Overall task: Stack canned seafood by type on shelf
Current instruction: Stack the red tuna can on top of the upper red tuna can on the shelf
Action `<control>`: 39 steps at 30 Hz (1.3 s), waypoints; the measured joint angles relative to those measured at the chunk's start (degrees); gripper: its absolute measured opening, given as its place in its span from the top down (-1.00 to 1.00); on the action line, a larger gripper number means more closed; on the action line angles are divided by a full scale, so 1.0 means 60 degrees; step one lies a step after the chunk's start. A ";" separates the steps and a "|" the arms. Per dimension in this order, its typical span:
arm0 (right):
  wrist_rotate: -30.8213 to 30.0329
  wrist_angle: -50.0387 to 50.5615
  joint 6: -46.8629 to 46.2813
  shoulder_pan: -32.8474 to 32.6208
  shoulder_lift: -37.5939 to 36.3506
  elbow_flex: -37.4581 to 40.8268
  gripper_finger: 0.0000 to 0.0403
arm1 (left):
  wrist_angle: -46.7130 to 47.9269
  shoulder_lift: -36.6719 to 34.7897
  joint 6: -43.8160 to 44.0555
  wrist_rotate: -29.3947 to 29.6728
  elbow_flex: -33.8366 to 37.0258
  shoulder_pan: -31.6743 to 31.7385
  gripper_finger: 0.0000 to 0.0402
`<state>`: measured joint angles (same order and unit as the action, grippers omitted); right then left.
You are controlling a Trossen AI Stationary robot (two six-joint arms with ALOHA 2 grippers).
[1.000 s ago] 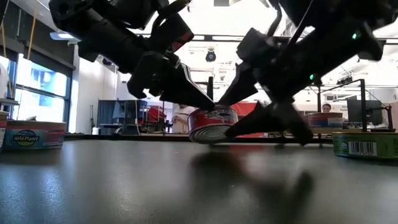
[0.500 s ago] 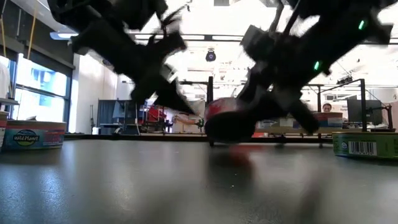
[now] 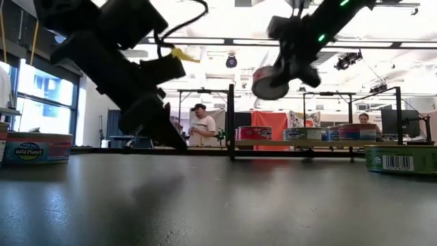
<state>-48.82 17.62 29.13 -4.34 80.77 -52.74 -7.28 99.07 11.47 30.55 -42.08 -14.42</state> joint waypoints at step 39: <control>0.3170 -0.4835 0.4372 0.4517 0.2577 0.0016 -0.13 | -0.1771 0.0000 -0.0693 0.0018 0.0385 -0.0250 0.76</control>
<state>-29.80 -11.40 55.36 22.76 96.24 -52.64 -17.91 99.07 7.31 30.65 -39.77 -15.92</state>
